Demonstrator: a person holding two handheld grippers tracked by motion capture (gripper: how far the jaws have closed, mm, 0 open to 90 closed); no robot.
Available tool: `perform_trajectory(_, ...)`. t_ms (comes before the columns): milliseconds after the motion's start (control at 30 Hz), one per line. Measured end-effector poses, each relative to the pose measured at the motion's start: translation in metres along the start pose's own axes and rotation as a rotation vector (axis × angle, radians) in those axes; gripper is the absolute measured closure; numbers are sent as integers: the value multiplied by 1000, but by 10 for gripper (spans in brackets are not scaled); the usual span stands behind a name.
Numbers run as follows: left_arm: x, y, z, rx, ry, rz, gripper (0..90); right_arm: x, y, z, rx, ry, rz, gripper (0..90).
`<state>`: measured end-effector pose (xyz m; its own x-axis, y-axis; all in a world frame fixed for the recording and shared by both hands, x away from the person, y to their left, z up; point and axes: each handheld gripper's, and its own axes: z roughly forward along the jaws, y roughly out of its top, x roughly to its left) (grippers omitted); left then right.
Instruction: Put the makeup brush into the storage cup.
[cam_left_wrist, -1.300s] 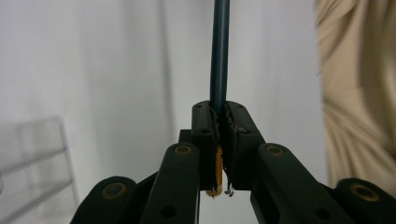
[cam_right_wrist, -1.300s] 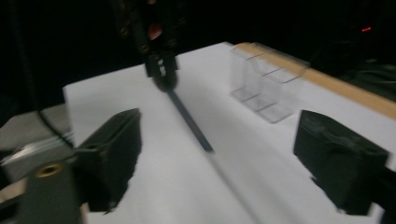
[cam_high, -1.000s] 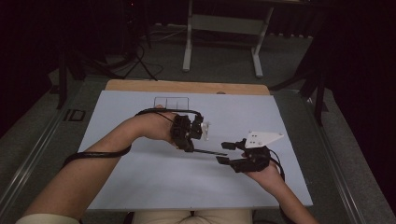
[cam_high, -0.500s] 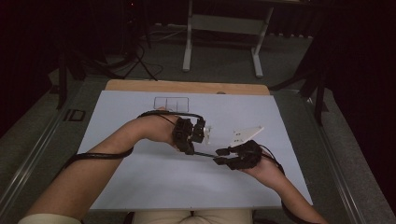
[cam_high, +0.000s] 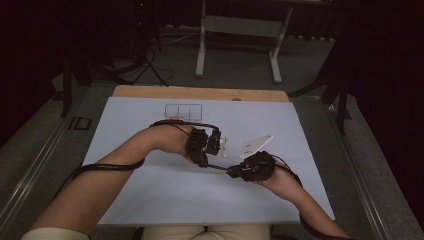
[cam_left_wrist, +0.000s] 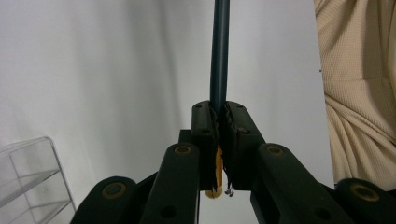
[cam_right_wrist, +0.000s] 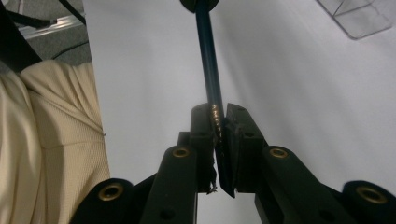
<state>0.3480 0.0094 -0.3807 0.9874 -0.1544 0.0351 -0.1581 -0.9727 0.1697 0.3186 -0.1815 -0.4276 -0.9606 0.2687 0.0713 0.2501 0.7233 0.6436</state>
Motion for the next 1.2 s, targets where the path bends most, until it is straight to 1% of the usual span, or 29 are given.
perform_trajectory(67,-1,0,1,-4,-4,6,845,0,-1,1,7,19,-2,832)
perform_trajectory(167,-1,-1,3,-12,4,40,844,1,-1,2,16,35,-8,849)
perform_trajectory(200,-1,-1,3,-12,4,40,844,1,-1,2,16,35,-8,849)
perform_trajectory(233,-2,-2,4,-21,9,54,844,2,-1,2,18,32,-15,851)
perform_trajectory(267,-1,-3,5,-32,4,61,843,3,-1,2,21,28,-25,853)
perform_trajectory(300,-1,-5,5,-47,12,67,842,3,-2,1,17,27,-28,854)
perform_trajectory(367,0,-7,5,-70,14,82,840,2,-3,1,9,22,-24,854)
perform_trajectory(400,1,-9,4,-87,16,82,834,1,-4,0,2,30,-18,854)
perform_trajectory(500,3,-16,1,-145,13,64,821,0,-6,-3,-17,31,-6,854)
perform_trajectory(533,4,-18,0,-158,12,49,805,0,-7,-3,-27,29,-3,854)
perform_trajectory(567,4,-21,0,-175,16,46,794,0,-8,-5,-32,28,-5,854)
perform_trajectory(600,4,-24,-1,-187,33,48,769,0,-9,-6,-39,27,-2,854)
perform_trajectory(633,3,-27,-1,-195,33,25,753,0,-10,-8,-50,32,2,855)
perform_trajectory(700,3,-34,-1,-224,47,-3,693,0,-13,-11,-69,31,6,854)
perform_trajectory(733,2,-38,-1,-246,42,-10,693,0,-14,-12,-76,33,14,854)
perform_trajectory(800,2,-47,-1,-304,36,-39,692,0,-17,-15,-84,32,16,854)
perform_trajectory(833,1,-50,-1,-324,43,-45,693,0,-18,-15,-91,35,21,854)
perform_trajectory(900,0,-57,0,-369,42,-64,693,1,-20,-17,-105,43,22,854)
perform_trajectory(933,-1,-60,0,-384,44,-64,694,1,-21,-17,-108,45,28,854)
perform_trajectory(1000,-2,-63,-1,-404,35,-68,695,0,-22,-17,-109,48,25,854)
perform_trajectory(1033,-3,-63,0,-404,34,-63,695,0,-22,-16,-109,52,23,854)
perform_trajectory(1100,-4,-62,1,-392,30,-50,705,1,-21,-15,-111,55,21,854)
perform_trajectory(1133,-5,-61,2,-389,35,-44,705,1,-21,-15,-110,55,19,854)
perform_trajectory(1167,-5,-60,3,-387,27,-40,706,1,-20,-15,-117,61,21,854)
perform_trajectory(1200,-6,-59,3,-381,28,-37,731,2,-19,-14,-118,60,21,853)
